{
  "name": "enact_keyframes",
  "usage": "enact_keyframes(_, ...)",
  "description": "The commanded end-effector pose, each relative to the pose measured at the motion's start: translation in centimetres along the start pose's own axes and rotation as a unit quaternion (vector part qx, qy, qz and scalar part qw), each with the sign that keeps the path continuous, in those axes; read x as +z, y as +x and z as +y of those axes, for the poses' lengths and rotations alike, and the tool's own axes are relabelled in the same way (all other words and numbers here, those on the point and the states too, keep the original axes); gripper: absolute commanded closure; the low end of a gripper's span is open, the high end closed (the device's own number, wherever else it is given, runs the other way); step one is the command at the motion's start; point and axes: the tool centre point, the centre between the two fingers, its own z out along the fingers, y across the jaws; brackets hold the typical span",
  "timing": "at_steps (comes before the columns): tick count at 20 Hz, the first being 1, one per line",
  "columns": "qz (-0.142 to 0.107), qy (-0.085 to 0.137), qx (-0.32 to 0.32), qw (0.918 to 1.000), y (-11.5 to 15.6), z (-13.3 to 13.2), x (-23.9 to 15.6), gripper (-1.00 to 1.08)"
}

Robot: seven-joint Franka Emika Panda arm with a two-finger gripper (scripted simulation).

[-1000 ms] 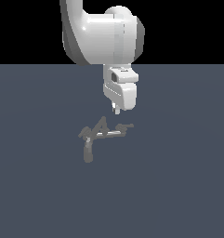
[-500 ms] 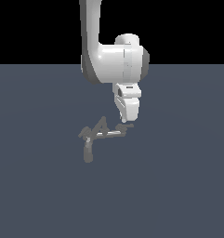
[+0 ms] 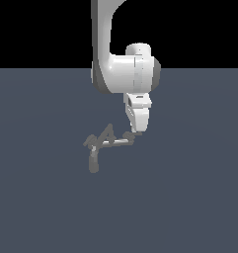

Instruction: Turn on the faucet by rotating a designated handle.

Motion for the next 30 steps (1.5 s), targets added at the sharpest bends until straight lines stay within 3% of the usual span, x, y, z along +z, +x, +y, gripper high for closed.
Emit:
enact_keyframes(1,0.0,0.0,0.001,1.0,0.0,0.0,0.0,1.08)
enact_keyframes(10,0.0,0.0,0.0,1.0,2.1,2.6,0.0,1.08)
enact_keyframes(12,-0.001,0.002,-0.001,1.0,1.6,2.1,0.0,1.08)
enact_keyframes(24,0.0,0.0,0.0,1.0,1.8,6.1,0.0,1.08)
enact_keyframes(26,0.002,0.008,0.003,1.0,2.4,5.2,0.0,1.08)
enact_keyframes(30,0.002,0.005,0.002,1.0,1.2,6.3,0.0,1.08)
